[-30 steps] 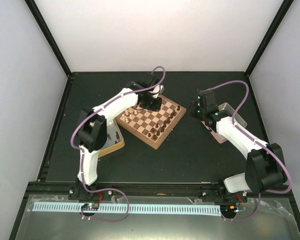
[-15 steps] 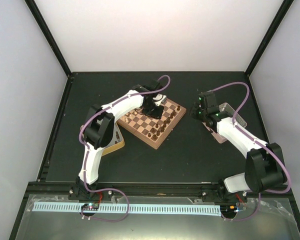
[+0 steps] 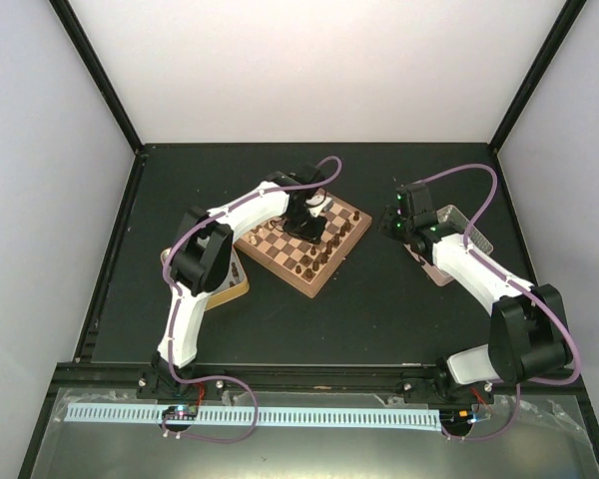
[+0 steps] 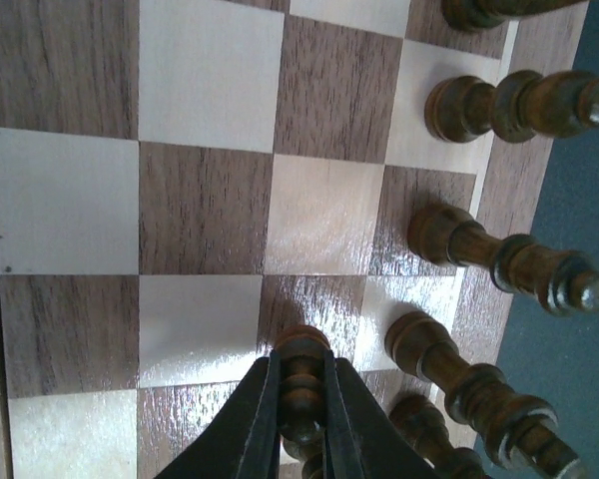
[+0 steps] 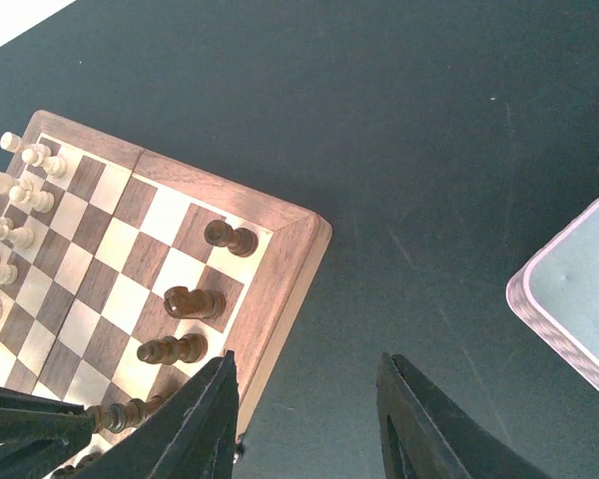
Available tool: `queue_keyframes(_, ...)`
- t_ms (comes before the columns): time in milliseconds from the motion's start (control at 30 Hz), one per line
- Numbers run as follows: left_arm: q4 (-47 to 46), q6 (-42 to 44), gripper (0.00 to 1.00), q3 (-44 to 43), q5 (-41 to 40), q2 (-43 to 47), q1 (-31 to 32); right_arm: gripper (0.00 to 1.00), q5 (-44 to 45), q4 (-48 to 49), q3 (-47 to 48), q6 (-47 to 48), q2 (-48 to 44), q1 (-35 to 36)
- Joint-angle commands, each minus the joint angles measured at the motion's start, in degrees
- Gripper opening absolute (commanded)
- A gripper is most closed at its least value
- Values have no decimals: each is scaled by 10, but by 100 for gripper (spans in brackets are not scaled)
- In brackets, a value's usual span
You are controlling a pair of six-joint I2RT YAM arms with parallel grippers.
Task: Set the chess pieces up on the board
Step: Place the chess piece on the chessboard.
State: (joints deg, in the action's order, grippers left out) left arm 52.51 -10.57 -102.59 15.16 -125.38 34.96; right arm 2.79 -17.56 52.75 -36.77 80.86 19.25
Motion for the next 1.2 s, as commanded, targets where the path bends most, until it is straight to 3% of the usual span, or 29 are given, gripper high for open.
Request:
queue_keyframes(0, 24, 18, 11, -2, 17, -13, 4, 39, 1, 1, 5, -5, 6, -3)
queue_keyframes(333, 25, 33, 17, -12, 53, -23, 4, 39, 2, 1, 5, -7, 7, -3)
queue_keyframes(567, 24, 26, 23, -20, 34, -24, 3, 40, 2, 0, 7, -8, 9, -3)
queue_keyframes(900, 11, 17, 15, -31, 21, -22, 2, 40, 1, -2, 7, -8, 9, -3)
queue_keyframes(1167, 14, 17, 25, -32, 33, -23, 2, 40, 1, -3, 7, -7, 6, -3)
